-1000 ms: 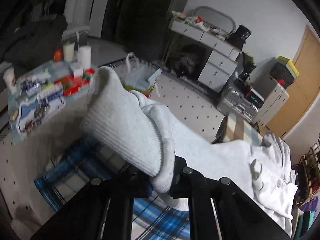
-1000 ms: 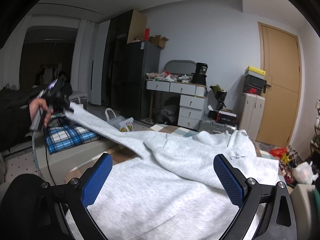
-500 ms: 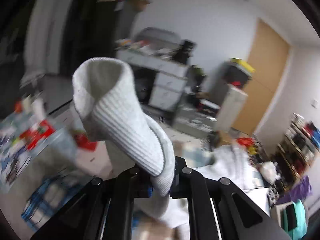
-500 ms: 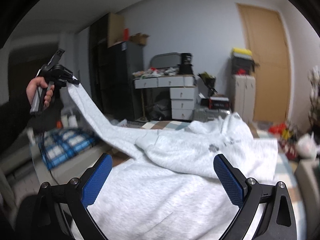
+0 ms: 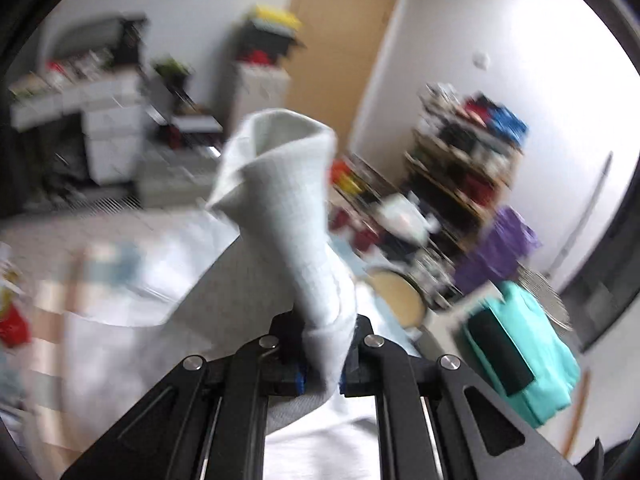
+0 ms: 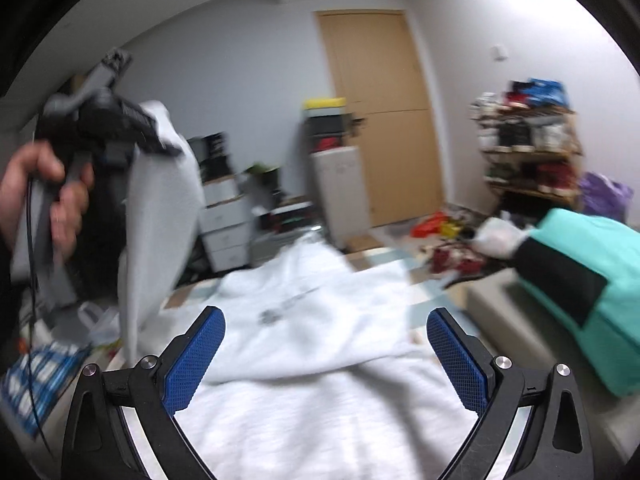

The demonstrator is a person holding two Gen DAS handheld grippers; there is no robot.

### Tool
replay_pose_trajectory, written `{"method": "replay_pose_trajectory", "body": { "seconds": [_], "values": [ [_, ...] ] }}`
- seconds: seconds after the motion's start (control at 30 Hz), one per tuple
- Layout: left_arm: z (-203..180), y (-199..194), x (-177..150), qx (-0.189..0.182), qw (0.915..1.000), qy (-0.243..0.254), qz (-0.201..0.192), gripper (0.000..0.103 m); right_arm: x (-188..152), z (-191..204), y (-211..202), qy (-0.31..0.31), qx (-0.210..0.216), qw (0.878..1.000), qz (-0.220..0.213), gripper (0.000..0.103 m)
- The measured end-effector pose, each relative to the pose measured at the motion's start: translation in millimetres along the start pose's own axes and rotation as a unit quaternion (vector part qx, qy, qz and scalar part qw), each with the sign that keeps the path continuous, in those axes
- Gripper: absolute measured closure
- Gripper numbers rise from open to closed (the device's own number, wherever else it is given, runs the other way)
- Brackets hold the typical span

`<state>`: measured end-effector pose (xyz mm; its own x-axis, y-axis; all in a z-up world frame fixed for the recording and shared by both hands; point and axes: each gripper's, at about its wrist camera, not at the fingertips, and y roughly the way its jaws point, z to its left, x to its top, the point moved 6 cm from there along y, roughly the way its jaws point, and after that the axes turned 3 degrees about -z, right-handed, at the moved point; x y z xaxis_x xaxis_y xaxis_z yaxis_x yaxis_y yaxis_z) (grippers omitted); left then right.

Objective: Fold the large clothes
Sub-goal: 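Fold the held sleeve across the body with the left gripper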

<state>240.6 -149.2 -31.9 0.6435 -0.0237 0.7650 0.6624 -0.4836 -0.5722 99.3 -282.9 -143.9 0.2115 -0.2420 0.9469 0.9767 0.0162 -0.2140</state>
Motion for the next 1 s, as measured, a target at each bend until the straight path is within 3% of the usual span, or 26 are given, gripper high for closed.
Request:
{"method": "replay_pose_trajectory", "body": {
  "seconds": [0.13,0.27,0.3,0.33,0.37,0.4,0.43,0.5,0.57,0.67,0.73,0.8,0.9,1.0],
  "values": [
    [-2,87,-59,-0.058,0.9946,-0.040,0.077,0.097,0,-55,19,0.117,-0.032,0.992,0.035,0.001],
    [4,126,-100,-0.096,0.9799,-0.098,0.146,0.093,0,-74,21,0.156,-0.032,0.986,0.040,0.001],
    [-2,125,-103,-0.111,0.9766,-0.103,0.152,0.088,0,-76,21,0.152,-0.033,0.987,0.038,0.001],
    [-3,121,-106,-0.136,0.9719,-0.112,0.156,0.072,0,-76,21,0.150,-0.033,0.987,0.037,0.001],
    [-6,111,-107,-0.172,0.9652,-0.125,0.153,0.044,0,-75,21,0.150,-0.032,0.988,0.038,0.001],
    [-8,97,-100,-0.185,0.9629,-0.133,0.145,0.031,-2,-74,22,0.149,-0.028,0.988,0.041,0.001],
    [-2,83,-96,-0.183,0.9644,-0.137,0.133,0.022,-4,-72,24,0.149,-0.026,0.987,0.048,0.001],
    [3,49,-88,-0.187,0.9678,-0.138,0.097,0.022,-7,-72,30,0.152,-0.018,0.986,0.062,0.001],
    [8,13,-93,-0.172,0.9728,-0.133,0.079,0.022,-13,-69,36,0.154,-0.010,0.985,0.079,0.001],
    [37,-36,-107,-0.104,0.9866,-0.120,0.038,0.022,-23,-68,45,0.156,-0.003,0.982,0.103,0.001],
    [55,-63,-125,-0.055,0.9910,-0.121,0.015,0.022,-30,-66,53,0.157,-0.002,0.980,0.125,0.001],
    [71,-81,-141,-0.030,0.9908,-0.131,-0.016,0.022,-35,-62,62,0.168,0.011,0.974,0.150,0.001],
    [98,-101,-172,0.003,0.9853,-0.165,-0.046,0.022,-35,-53,88,0.214,0.054,0.952,0.211,0.001],
    [122,-82,-184,0.035,0.9808,-0.192,-0.007,0.022,-32,-46,137,0.206,0.063,0.934,0.285,0.001]
  ]
}}
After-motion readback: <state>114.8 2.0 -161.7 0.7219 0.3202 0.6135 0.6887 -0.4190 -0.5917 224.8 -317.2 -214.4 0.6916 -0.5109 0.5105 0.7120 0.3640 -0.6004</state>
